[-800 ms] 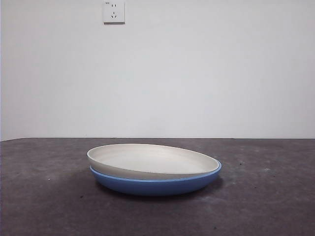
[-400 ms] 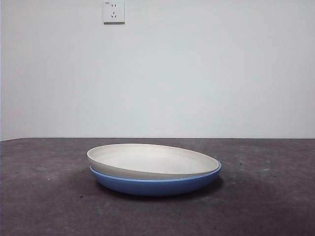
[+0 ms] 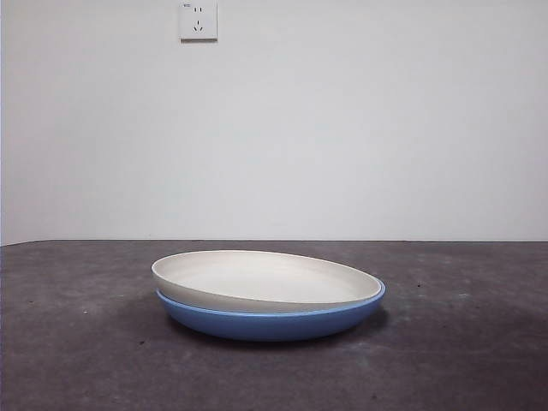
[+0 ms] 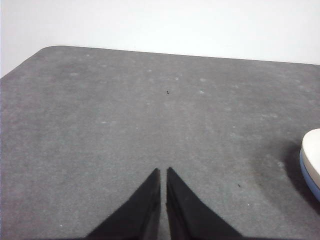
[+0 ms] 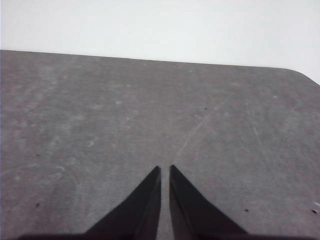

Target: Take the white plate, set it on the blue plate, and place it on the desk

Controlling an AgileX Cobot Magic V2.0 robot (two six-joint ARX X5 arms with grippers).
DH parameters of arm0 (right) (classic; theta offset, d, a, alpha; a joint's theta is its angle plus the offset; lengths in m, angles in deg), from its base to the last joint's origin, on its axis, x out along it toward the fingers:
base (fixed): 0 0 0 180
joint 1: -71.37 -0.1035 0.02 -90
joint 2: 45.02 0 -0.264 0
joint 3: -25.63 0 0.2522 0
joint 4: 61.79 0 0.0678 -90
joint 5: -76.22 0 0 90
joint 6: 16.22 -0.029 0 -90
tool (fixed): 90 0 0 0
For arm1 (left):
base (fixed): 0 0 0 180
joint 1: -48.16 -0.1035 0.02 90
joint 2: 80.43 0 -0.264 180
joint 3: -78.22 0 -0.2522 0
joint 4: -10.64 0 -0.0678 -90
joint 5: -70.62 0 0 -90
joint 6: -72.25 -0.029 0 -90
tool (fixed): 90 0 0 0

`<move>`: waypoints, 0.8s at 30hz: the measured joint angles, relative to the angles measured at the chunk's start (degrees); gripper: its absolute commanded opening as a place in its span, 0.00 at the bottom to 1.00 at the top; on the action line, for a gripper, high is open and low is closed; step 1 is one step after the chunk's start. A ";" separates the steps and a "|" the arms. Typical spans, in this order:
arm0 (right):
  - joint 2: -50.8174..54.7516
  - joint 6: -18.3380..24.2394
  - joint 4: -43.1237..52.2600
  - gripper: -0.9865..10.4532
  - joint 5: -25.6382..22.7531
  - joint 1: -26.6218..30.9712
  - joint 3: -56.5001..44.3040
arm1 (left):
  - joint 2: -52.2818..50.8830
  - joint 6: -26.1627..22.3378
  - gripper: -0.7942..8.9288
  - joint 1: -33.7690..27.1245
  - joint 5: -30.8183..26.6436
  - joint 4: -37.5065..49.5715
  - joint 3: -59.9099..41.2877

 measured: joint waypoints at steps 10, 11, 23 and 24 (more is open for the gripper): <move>2.12 0.02 0.55 0.11 -0.02 -0.66 -5.25 | 0.00 0.02 0.10 0.00 0.00 0.00 0.00; 2.16 0.04 1.11 0.11 -0.02 -0.66 -5.42 | 0.00 0.02 0.10 0.00 -0.02 0.00 0.00; 2.16 0.42 3.45 0.11 -0.02 -2.75 -6.23 | 0.00 0.02 0.10 0.00 0.00 0.00 0.00; 2.16 0.42 3.45 0.11 -0.02 -3.04 -6.25 | 0.00 0.02 0.10 0.00 0.00 0.02 0.00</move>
